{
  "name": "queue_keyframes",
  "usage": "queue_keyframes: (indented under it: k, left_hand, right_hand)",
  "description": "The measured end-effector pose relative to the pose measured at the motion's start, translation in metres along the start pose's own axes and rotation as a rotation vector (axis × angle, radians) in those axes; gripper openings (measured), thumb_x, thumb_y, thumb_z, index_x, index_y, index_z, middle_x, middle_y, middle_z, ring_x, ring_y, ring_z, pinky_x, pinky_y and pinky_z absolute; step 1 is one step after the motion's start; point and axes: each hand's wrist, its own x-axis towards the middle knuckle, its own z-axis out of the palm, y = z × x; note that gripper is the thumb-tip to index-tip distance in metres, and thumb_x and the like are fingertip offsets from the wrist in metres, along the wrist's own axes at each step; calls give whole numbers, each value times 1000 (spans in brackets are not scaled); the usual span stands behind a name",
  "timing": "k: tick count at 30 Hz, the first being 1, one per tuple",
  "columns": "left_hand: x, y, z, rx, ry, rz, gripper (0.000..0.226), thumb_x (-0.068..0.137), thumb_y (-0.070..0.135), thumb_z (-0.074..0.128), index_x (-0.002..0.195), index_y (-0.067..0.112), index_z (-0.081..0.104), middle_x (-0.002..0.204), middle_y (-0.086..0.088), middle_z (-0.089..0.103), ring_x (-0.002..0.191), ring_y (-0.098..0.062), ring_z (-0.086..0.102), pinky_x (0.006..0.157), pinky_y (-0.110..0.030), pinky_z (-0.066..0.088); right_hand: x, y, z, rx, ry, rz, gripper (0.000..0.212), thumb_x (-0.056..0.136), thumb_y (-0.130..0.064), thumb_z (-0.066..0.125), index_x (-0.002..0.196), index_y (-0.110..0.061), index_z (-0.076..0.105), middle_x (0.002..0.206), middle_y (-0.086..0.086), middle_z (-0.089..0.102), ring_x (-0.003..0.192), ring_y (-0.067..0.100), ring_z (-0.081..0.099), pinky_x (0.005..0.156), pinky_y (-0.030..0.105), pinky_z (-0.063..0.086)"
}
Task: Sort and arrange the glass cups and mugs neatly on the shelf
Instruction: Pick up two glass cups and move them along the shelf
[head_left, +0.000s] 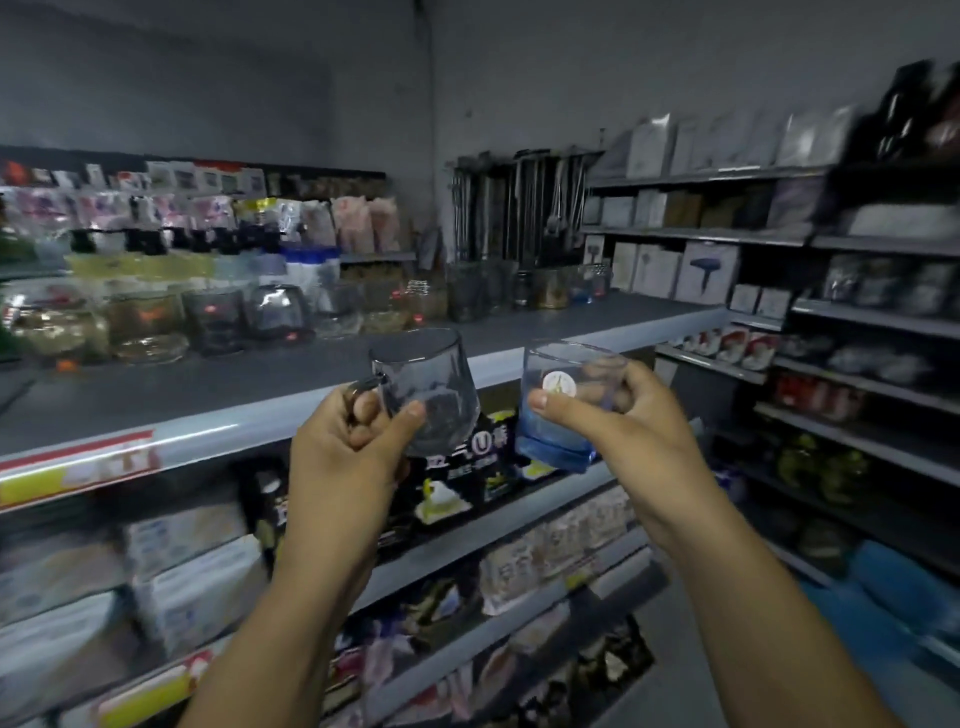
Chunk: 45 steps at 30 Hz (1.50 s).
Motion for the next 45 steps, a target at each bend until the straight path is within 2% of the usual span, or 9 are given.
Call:
queue_keyframes:
  k: [6,14,23,26,29,37,41,43,45]
  left_hand:
    - [25,-28,102,34,0,17,41,94,9,69,78,21,33,58,11,26,55,-12,23,57,-29,31]
    - [112,-96,213,90,-18,70,40,92,8,71,80,23,36,64,3,29,63,-20,29,63,-40,36]
    - [219,-149,320,187,-9,94,39,92,3,70,80,19,37,61,6,31,59,-13,31,62,-31,36]
    - [241,-166,350,242,-9,88,37,93,4,69,81,19,37,61,6,32,54,-11,29,56,-29,35]
    - [261,-181,381,327,-3,103,37,92,4,68,80,18,36,61,4,32,53,-11,28,52,-22,34]
    - [300,-228,470,613,63,70,33,88,4,69,79,17,40,63,4,43,55,-13,37,58,-33,36]
    - [313,-243,515,668,124,30,32,88,11,75,83,16,43,66,3,48,55,-11,42,58,-31,40]
    - [318,-247,537,653,104,-28,29,90,14,75,87,15,45,65,4,51,50,-6,46,53,-22,42]
    - [320,-252,557,574,59,-113,23,92,14,73,95,12,50,69,1,57,55,-7,56,57,-26,51]
  right_hand:
    - [75,30,-74,-26,-14,-8,61,66,-48,90,115,-30,57,107,-7,71,101,11,68,87,34,54]
    - [213,78,-125,-30,0,-65,59,66,-50,89,112,-32,57,111,-4,68,104,14,66,85,33,52]
    - [372,111,-173,-38,19,-99,61,61,-51,91,108,-30,59,101,-7,72,97,13,69,86,37,56]
    - [417,126,-188,-42,18,-106,77,50,-62,90,113,-30,59,105,-7,73,104,14,68,93,40,54]
    - [461,141,-203,-39,-27,-108,85,47,-63,90,118,-27,60,105,-7,75,104,14,70,97,44,54]
    - [564,182,-244,-22,-221,-111,69,59,-48,92,115,-24,60,101,-7,74,99,10,69,85,32,54]
    - [613,195,-265,-20,-315,-113,75,53,-51,92,116,-24,61,99,-9,76,98,8,70,95,42,55]
    - [635,200,-273,-17,-357,-103,75,52,-52,91,115,-24,61,99,-9,75,98,9,70,97,45,55]
    - [653,206,-278,-13,-396,-99,75,52,-53,92,115,-25,60,101,-8,74,99,11,69,97,46,55]
